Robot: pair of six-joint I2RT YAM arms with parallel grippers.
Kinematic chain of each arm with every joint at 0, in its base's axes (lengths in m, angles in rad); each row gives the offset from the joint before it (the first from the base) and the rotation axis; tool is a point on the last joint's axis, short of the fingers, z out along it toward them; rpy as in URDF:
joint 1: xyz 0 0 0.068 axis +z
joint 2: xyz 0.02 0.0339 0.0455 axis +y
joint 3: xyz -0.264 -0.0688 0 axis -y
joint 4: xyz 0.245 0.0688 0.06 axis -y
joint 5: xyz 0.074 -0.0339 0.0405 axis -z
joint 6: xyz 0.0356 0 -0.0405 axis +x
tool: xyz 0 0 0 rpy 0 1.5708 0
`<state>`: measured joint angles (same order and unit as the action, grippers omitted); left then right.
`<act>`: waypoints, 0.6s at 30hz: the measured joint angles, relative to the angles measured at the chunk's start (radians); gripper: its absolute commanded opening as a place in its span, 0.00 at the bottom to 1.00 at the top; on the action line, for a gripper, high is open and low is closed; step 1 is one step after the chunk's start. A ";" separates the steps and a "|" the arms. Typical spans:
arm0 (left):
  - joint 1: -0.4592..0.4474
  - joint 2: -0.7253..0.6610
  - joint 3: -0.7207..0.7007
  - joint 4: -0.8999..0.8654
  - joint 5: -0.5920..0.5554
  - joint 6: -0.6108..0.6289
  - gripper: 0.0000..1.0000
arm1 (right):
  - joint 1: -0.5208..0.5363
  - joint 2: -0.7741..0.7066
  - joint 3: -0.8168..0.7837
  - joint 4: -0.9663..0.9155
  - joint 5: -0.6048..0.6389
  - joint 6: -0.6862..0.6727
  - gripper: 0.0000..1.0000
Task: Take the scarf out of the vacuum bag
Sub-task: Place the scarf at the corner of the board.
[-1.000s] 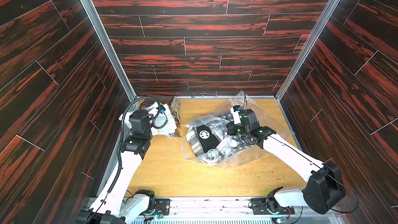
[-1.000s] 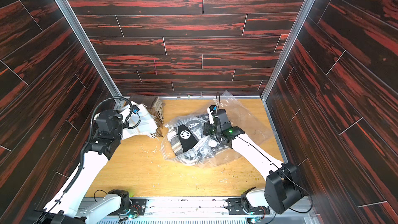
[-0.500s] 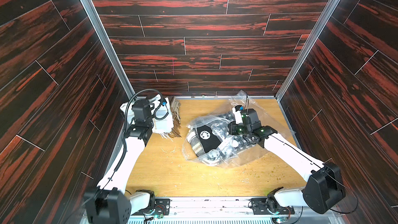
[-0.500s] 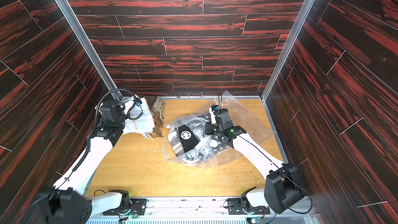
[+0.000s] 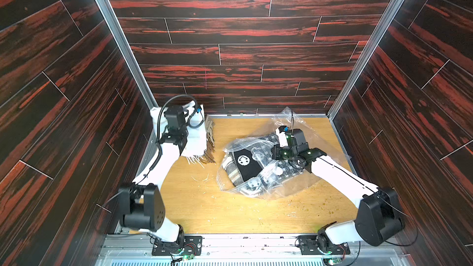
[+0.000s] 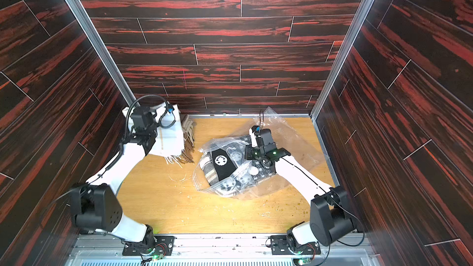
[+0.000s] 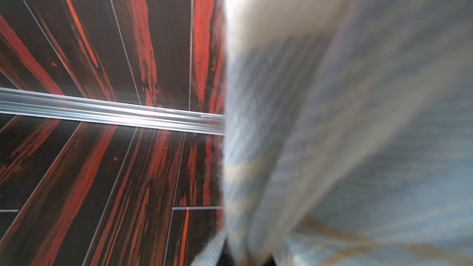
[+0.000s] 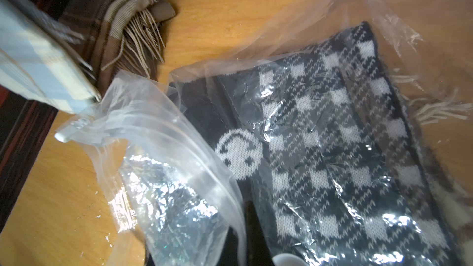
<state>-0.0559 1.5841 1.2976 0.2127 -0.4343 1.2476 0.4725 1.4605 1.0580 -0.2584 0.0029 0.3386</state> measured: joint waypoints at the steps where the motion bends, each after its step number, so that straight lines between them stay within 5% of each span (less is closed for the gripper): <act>1: 0.002 0.016 0.020 0.003 0.004 -0.003 0.00 | -0.001 0.003 0.000 0.002 -0.003 0.000 0.00; 18: 0.054 0.454 0.367 0.012 0.084 -0.033 0.00 | -0.002 0.060 0.039 0.012 -0.041 -0.004 0.00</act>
<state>-0.0017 2.0377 1.6650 0.2249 -0.3508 1.2144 0.4709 1.5208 1.0969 -0.2462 -0.0380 0.3344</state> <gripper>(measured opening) 0.065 0.045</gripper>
